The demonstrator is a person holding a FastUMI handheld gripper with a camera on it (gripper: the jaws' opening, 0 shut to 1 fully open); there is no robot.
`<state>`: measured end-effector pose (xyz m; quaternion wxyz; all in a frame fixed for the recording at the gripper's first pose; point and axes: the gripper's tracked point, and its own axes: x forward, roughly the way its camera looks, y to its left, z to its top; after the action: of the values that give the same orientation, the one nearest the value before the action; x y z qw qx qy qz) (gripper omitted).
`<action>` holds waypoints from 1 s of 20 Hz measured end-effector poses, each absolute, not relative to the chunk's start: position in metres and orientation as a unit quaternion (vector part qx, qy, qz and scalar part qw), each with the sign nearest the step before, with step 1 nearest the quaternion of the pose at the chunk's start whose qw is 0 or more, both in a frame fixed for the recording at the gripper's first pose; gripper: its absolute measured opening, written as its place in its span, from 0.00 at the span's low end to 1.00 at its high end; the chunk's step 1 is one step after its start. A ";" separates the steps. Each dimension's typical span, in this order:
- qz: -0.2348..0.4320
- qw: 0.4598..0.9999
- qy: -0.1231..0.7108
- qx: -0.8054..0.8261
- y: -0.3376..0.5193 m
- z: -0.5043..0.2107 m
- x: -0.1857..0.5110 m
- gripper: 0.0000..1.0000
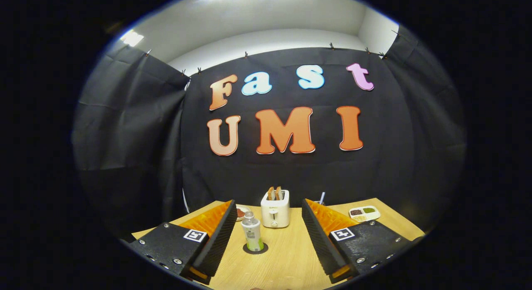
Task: Take the bottle from table, then pour the juice into the cup, finally place the bottle on the coaster
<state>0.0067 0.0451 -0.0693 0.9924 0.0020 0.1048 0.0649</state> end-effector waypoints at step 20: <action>0.048 0.998 0.009 -0.027 0.021 -0.012 -0.024 0.92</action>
<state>-0.0238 0.0214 -0.0115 0.9984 -0.0268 0.0095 0.0483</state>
